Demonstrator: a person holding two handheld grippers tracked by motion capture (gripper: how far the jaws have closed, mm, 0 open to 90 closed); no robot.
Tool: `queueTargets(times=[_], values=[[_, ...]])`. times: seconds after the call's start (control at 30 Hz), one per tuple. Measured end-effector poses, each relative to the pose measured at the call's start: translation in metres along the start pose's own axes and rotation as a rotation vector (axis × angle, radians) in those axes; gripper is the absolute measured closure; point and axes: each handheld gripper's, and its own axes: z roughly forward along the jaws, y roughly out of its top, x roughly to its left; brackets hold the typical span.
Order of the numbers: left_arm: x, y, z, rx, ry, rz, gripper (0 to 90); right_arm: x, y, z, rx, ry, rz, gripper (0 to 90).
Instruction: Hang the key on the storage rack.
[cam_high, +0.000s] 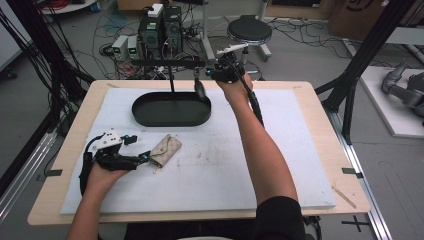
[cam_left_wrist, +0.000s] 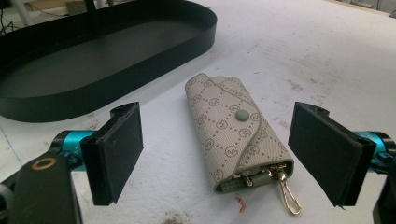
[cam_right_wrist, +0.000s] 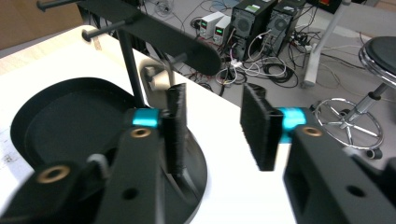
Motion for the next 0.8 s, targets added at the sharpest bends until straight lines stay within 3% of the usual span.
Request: queueTargets(times=[0.17,0.43,0.57,0.8], values=[[0.0,0.0,0.0,0.0,-0.003,0.0,17.9,-0.002,-0.002,-0.01,-0.011,-0.004,-0.011,54.4],[-0.001,0.0,0.001,0.009,-0.004,-0.001,17.8,-0.017,-0.022,-0.039,-0.031,0.01,-0.022,44.6],[-0.002,0.0,0.002,0.01,-0.008,0.001,17.8,-0.023,-0.031,-0.049,-0.004,0.014,-0.048,41.1],[-0.004,0.0,0.003,0.025,-0.008,0.003,17.8,-0.034,-0.046,-0.067,0.041,0.054,-0.023,31.8]])
